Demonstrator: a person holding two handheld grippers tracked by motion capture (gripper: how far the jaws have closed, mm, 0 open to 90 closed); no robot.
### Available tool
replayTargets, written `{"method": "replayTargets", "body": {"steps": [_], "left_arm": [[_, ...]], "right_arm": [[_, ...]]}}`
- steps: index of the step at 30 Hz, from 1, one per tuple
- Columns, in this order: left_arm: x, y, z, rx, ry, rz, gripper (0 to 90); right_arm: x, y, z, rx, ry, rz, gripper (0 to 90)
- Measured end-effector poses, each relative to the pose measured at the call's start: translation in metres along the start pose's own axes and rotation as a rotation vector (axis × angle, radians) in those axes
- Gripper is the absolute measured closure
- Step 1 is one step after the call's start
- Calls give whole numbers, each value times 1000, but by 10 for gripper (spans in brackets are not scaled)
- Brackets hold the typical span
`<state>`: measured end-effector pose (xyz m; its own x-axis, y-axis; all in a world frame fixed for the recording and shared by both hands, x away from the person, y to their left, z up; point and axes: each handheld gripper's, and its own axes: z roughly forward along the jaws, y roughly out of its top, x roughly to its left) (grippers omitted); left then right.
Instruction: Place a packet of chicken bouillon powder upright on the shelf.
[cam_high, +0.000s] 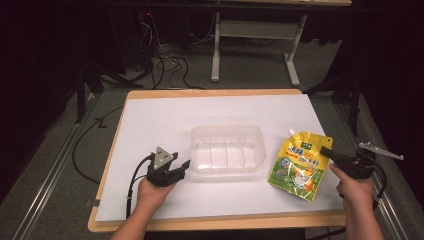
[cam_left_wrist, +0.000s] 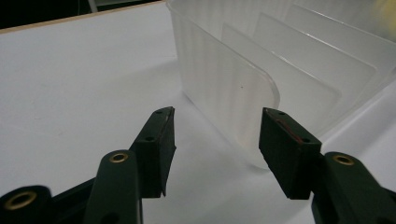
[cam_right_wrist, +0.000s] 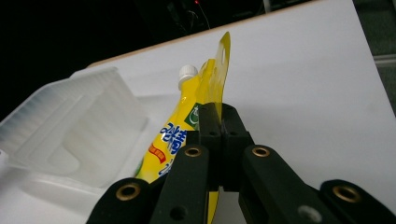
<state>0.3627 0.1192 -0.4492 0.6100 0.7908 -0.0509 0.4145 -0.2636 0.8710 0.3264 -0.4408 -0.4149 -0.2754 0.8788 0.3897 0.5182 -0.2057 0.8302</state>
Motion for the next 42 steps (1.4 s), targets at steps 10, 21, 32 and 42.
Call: {"method": "replayTargets", "body": {"steps": [10, 21, 32, 42], "left_arm": [[6, 0, -2, -12, 15, -30, 471], [10, -1, -7, -26, 27, -50, 497], [19, 6, 5, -29, 49, -79, 736], [13, 13, 32, 10, 98, -71, 900]], "right_arm": [[61, 29, -16, -182, -7, -189, 900], [58, 22, -17, -281, -127, -282, 900], [59, 0, -33, -218, -165, -300, 847], [56, -14, -32, -140, -178, -259, 615]]}}
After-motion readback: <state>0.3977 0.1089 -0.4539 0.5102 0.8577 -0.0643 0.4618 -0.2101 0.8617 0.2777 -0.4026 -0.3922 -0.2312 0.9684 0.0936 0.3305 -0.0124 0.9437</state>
